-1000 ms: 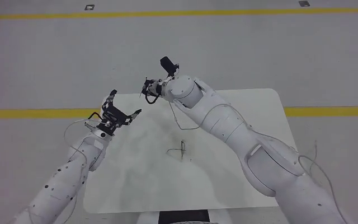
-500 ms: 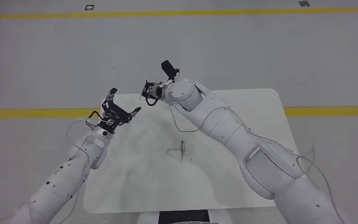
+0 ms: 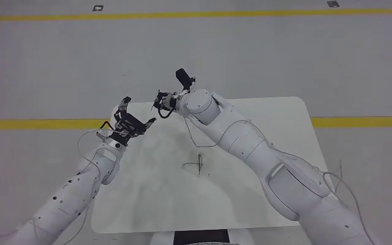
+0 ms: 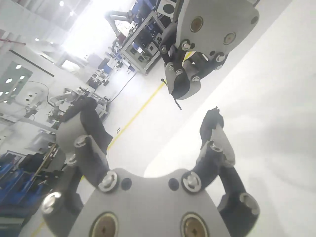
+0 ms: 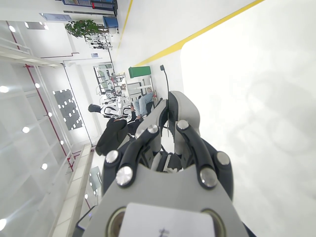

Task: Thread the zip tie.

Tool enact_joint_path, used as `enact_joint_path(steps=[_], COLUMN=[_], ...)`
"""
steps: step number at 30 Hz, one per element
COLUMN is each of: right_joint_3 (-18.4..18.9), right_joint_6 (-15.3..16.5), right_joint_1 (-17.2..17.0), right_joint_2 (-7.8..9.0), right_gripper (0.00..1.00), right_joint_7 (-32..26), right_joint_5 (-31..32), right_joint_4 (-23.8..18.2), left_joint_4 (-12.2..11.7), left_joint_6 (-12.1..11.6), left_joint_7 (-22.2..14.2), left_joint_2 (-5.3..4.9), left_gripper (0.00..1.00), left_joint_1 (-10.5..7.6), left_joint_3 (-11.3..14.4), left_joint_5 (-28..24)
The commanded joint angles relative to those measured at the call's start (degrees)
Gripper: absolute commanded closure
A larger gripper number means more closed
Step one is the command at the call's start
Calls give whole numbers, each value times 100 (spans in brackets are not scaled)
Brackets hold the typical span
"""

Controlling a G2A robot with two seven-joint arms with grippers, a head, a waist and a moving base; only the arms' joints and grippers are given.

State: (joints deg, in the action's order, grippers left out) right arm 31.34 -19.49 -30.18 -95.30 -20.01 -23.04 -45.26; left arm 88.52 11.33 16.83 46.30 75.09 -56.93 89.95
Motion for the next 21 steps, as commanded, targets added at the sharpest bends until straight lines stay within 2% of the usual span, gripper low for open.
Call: enact_joint_path(steps=[1,3,9,12,16,17,21], right_joint_3=[47,70,70,153,253,274,375], right_joint_6=[1,1,1,22,1,1,1], right_joint_1=[-33,-49,-49,-173,-231,-242,-300], right_joint_2=[-3,-7,-7,6,22,24,35], right_gripper=[100,100,100,100,100,100,100], right_joint_7=[9,19,19,112,150,157,179], right_joint_5=[34,68,68,114,236,260,347], right_joint_4=[-19,-23,-23,-121,-227,-251,-367], left_joint_4=[-52,-64,-64,-130,-193,-201,-230], left_joint_6=[144,193,193,230,352,380,490], left_joint_7=[-40,40,40,67,90,92,60], left_joint_2=[-77,-111,-111,-121,-181,-199,-276], left_gripper=[0,0,0,0,39,46,52], left_joint_1=[-146,-213,-213,-271,-400,-430,-546], left_joint_3=[239,335,335,385,567,619,817], left_joint_5=[0,0,0,0,0,0,0])
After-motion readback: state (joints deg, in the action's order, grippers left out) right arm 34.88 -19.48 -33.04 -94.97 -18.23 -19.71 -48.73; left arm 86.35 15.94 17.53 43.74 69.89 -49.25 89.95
